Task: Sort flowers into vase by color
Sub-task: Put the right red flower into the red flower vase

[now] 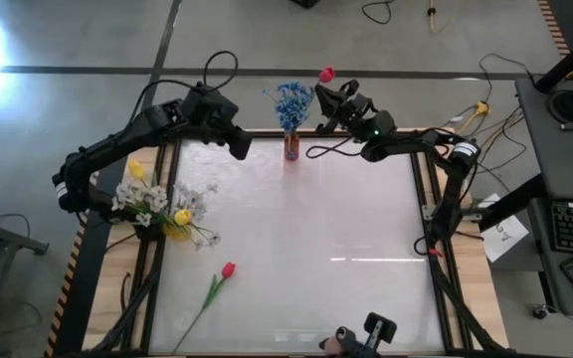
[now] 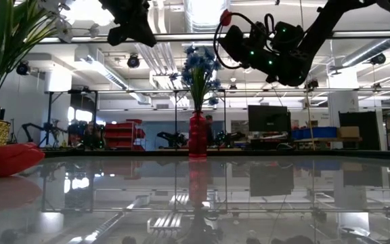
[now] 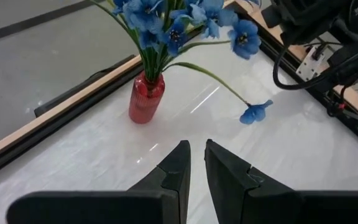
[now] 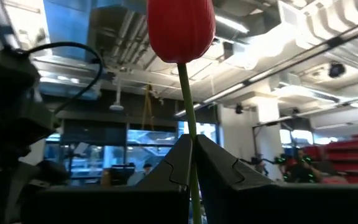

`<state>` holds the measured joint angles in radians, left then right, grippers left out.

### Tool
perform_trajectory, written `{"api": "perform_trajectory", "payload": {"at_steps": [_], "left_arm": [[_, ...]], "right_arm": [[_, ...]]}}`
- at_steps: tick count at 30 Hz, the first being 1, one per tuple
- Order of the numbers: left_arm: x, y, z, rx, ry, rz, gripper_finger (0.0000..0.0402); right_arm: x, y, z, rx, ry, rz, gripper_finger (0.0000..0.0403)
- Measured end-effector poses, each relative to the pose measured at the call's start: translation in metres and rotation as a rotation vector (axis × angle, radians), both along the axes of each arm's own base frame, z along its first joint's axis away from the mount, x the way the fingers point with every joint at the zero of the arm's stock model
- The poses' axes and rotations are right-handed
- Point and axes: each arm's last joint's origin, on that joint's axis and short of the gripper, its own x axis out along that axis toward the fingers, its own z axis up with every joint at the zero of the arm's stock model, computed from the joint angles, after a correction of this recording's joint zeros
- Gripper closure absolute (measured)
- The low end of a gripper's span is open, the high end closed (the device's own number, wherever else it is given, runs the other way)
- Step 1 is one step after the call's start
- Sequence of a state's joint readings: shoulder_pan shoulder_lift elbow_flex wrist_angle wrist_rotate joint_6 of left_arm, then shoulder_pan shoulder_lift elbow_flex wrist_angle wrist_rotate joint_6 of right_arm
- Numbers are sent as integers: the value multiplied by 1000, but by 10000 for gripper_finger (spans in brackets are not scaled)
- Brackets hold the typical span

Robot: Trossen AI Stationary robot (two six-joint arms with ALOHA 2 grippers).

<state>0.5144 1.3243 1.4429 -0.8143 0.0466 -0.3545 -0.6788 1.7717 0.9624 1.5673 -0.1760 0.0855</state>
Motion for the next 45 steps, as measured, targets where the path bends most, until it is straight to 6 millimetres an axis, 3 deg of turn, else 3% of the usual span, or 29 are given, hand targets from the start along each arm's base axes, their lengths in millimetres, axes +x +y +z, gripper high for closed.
{"api": "perform_trajectory", "payload": {"at_steps": [15, 31, 41, 45], "left_arm": [[-4, -3, -19, -23, 19, -29, 363], [-22, -6, -6, 22, -28, -11, 363], [-24, -6, -4, 49, -23, -24, 363], [-24, -6, -4, 49, -22, -23, 363]], "right_arm": [[9, -3, -13, 79, 104, 160, 390], [20, 1, -35, 231, 281, 252, 390], [25, 21, -17, 152, 252, 327, 390], [30, 25, -25, 161, 326, 344, 390]]}}
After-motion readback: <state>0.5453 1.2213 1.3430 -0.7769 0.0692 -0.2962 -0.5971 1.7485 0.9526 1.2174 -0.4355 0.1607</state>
